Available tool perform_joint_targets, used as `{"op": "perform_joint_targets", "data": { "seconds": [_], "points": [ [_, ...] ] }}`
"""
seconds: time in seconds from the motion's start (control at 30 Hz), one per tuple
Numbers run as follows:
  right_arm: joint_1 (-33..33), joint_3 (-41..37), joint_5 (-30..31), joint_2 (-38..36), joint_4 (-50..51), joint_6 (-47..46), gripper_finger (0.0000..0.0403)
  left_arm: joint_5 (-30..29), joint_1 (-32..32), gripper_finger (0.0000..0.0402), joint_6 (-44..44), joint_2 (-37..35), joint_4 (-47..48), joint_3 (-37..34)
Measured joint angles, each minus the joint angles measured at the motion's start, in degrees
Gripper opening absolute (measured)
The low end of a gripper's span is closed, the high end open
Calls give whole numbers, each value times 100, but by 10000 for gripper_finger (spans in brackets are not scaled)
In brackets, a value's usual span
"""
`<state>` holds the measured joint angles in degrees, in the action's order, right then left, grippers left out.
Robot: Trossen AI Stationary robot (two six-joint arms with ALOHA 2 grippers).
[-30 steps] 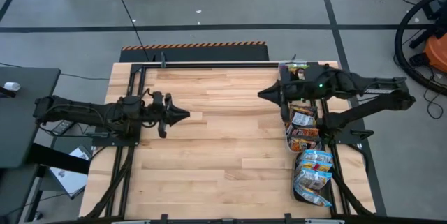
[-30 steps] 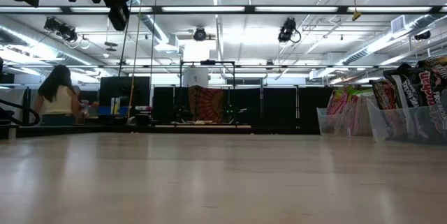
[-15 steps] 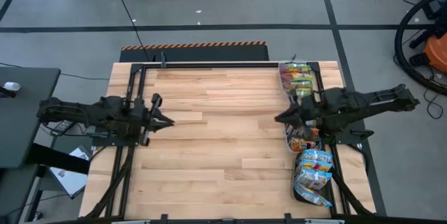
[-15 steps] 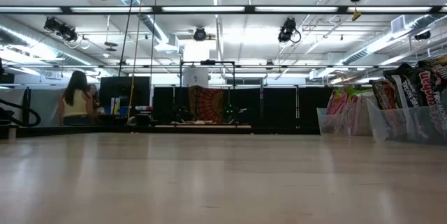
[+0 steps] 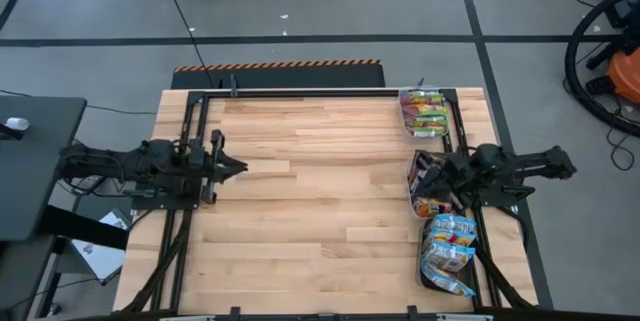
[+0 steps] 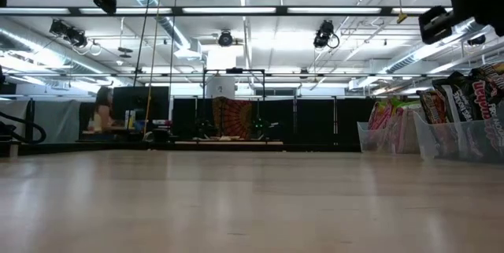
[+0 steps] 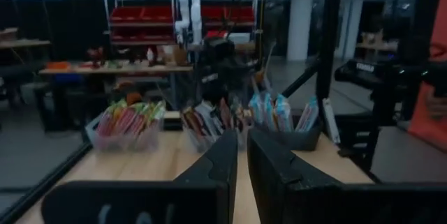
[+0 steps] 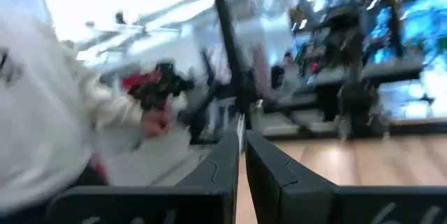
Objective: Sort Maruchan noodles
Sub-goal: Return to Home Position
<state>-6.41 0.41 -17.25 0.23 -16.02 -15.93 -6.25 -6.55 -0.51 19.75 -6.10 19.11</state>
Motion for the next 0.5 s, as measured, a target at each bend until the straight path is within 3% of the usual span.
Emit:
{"op": "perform_joint_targets", "data": {
  "seconds": [0.23, 0.4, 0.5],
  "points": [
    [221, -3, -131, 170, 151, 379, 32, 11, -9, 41, 684, -728, -730, -1292],
    [220, -3, -39, 170, 149, 358, 32, 111, -6, 41, 472, -1411, -731, -1824],
    [220, -3, -42, 170, 147, 365, 32, 434, -7, 41, 593, -1846, -125, -1860]
  ]
}}
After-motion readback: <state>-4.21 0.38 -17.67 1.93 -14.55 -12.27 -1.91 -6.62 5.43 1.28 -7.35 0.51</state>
